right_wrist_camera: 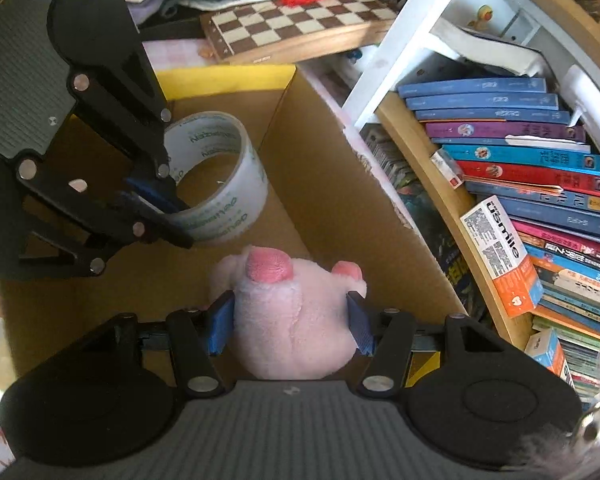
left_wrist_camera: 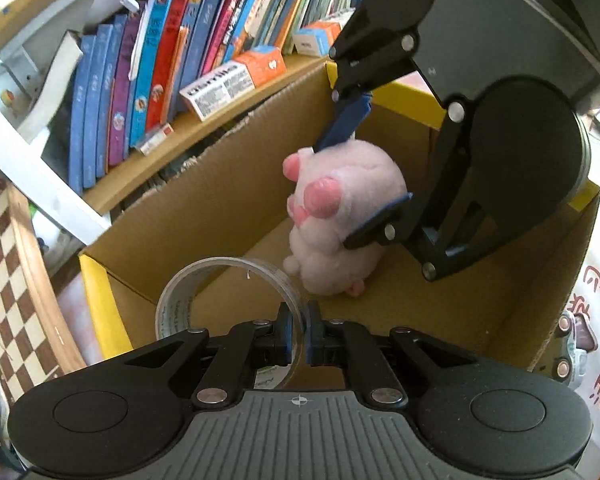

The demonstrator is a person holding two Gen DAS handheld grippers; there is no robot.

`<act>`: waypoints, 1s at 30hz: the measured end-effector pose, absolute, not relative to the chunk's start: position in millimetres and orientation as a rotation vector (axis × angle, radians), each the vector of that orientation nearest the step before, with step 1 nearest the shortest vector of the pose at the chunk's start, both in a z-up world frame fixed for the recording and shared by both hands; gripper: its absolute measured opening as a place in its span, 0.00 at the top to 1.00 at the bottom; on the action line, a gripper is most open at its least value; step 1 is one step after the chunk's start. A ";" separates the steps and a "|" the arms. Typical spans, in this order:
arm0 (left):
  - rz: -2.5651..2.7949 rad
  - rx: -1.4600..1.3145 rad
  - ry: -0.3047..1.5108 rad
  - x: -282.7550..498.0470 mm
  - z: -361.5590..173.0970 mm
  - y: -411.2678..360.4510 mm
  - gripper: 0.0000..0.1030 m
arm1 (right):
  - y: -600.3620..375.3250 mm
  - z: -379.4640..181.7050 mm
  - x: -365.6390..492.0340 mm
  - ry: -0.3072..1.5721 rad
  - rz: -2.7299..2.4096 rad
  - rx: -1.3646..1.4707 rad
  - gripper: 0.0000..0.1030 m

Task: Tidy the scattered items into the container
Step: 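Lower the tape roll and pink pig into the box and open both grippers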

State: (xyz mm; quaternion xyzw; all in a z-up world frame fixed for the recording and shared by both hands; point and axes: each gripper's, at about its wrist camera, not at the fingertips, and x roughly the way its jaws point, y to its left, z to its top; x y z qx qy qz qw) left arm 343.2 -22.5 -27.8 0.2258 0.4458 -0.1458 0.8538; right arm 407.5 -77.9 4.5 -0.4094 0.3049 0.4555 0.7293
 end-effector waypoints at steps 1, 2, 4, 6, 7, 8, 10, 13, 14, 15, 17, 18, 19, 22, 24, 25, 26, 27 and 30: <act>-0.309 0.474 0.942 343.4 -28.6 -22.4 0.94 | -77.3 4.3 409.2 0.677 1.006 -0.897 0.46; -0.310 0.473 0.947 343.6 -29.4 -22.4 0.94 | -76.3 4.7 411.1 0.682 1.010 -0.891 0.45; -0.315 0.473 0.955 344.6 -31.0 -22.5 0.93 | -74.5 5.2 413.9 0.687 1.016 -0.884 0.45; -0.320 0.476 0.961 345.6 -32.6 -23.3 0.93 | -72.7 5.5 416.1 0.690 1.020 -0.880 0.44; -0.321 0.476 0.965 346.2 -32.8 -23.8 0.91 | -71.7 5.4 416.8 0.690 1.022 -0.879 0.44; -0.321 0.475 0.969 347.1 -32.8 -24.4 0.90 | -70.9 5.4 417.6 0.689 1.022 -0.875 0.44; -0.323 0.472 0.970 349.2 -32.1 -24.6 0.88 | -69.4 5.5 419.3 0.685 1.021 -0.865 0.43; -0.325 0.474 0.970 349.1 -31.7 -24.6 0.86 | -67.5 5.7 422.7 0.676 1.014 -0.845 0.42; -0.325 0.475 0.970 348.9 -31.7 -24.8 0.86 | -67.0 6.1 423.6 0.673 1.011 -0.840 0.42; -0.325 0.478 0.971 348.6 -31.7 -25.1 0.85 | -66.6 6.6 424.4 0.670 1.009 -0.835 0.42; -0.322 0.484 0.968 348.2 -31.2 -25.7 0.83 | -66.2 7.7 425.3 0.663 1.004 -0.832 0.42; -0.320 0.487 0.964 348.3 -30.7 -25.8 0.83 | -66.2 8.1 425.7 0.659 1.002 -0.832 0.42; -0.317 0.491 0.960 348.3 -30.3 -26.0 0.82 | -66.2 8.4 426.1 0.655 0.998 -0.832 0.43; -0.312 0.504 0.937 345.9 -29.0 -27.1 0.78 | -67.5 10.5 426.8 0.649 0.991 -0.825 0.43; -0.303 0.507 0.921 345.2 -26.9 -27.1 0.71 | -68.6 12.2 427.0 0.644 0.986 -0.816 0.42; -0.298 0.508 0.913 344.9 -25.9 -27.1 0.66 | -69.1 13.3 427.1 0.640 0.984 -0.809 0.40; -0.293 0.509 0.906 344.6 -24.8 -27.0 0.64 | -69.8 14.9 427.4 0.635 0.979 -0.801 0.39; -0.288 0.507 0.900 344.4 -23.9 -26.5 0.62 | -70.5 16.6 427.8 0.630 0.974 -0.792 0.38; -0.280 0.502 0.887 342.6 -21.2 -25.4 0.62 | -72.9 22.8 429.2 0.618 0.965 -0.766 0.35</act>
